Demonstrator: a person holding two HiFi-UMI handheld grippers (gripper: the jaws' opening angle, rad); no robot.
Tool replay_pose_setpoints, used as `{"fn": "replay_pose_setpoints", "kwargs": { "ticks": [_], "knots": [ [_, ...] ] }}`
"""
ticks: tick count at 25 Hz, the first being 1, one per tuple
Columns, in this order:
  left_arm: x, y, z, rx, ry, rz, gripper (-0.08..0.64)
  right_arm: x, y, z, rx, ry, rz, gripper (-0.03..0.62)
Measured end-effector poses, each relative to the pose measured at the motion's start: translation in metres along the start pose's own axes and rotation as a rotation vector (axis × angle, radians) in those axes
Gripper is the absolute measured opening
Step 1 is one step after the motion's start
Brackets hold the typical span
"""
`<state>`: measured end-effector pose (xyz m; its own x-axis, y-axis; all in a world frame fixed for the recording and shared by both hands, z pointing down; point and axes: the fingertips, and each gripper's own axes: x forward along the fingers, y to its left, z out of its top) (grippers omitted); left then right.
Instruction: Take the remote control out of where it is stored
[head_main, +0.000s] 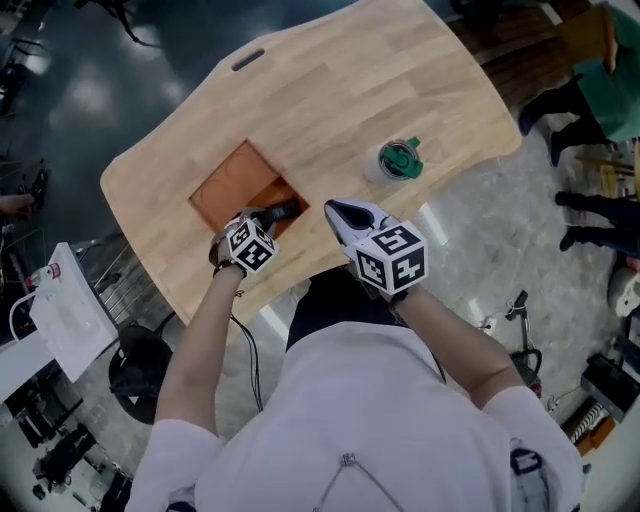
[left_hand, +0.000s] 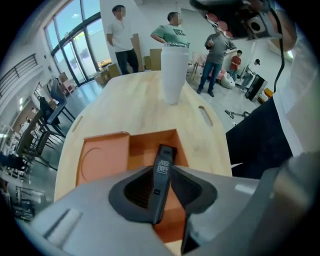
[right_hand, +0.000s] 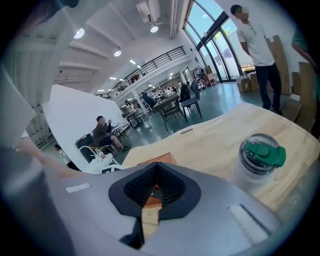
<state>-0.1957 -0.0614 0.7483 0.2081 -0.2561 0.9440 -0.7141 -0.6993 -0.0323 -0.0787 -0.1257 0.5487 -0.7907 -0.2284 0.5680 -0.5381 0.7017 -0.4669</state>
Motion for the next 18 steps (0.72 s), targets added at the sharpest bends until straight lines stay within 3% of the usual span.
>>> {"fn": "replay_pose_setpoints", "kwargs": {
  "ticks": [9,13,18],
  "knots": [
    [0.063,-0.005,-0.022,0.171,0.157,-0.091,0.156,0.001,-0.037,-0.036,0.102,0.019,-0.062,0.028],
    [0.074,-0.004,-0.026,0.205,0.187,-0.100,0.212,-0.005,-0.050,-0.045,0.131,0.021,-0.086,0.028],
    [0.077,-0.009,-0.026,0.255,0.205,-0.113,0.227,-0.006,-0.058,-0.053,0.159,0.020,-0.096,0.028]
  ]
}}
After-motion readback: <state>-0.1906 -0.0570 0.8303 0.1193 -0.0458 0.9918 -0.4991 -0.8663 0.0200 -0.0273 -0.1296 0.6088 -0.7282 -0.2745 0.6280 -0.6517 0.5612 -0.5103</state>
